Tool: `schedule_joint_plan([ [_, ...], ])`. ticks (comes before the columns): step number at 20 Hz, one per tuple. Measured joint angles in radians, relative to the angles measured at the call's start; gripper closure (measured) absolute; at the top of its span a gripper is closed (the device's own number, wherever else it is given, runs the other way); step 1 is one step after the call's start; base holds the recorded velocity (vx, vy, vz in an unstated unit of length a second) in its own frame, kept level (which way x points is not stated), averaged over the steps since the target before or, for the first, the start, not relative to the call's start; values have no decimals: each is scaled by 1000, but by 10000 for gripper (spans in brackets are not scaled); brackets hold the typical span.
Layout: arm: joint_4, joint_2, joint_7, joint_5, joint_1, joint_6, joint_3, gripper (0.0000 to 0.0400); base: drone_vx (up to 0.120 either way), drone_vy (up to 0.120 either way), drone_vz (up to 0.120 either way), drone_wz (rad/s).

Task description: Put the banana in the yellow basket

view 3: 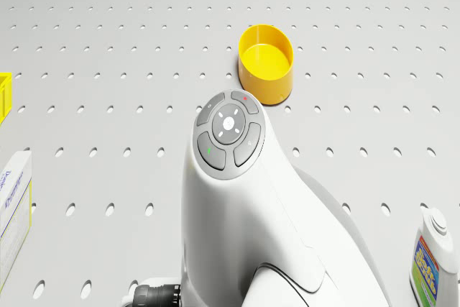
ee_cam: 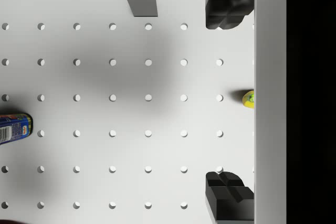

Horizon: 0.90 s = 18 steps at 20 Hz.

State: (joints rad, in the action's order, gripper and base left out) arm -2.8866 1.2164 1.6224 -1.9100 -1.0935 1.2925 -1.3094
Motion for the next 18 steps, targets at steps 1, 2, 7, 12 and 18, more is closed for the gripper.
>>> schedule_joint_plan([
  [1, 0, 5, 1, 2, -1, 4, -1, 0, 120, 0, -120, 0],
  [2, 1, 9, 3, 5, -3, 8, -3, 0, 120, 0, 0, 0],
  [7, 2, 31, 9, 15, -9, 29, -8, 0, 120, 0, -64, 0],
  [12, 3, 52, 14, 26, -15, 48, -14, 0, 120, 0, -120, 0],
  [18, 5, 76, 21, 37, -22, 70, -20, 0, 120, 0, -120, 0],
])
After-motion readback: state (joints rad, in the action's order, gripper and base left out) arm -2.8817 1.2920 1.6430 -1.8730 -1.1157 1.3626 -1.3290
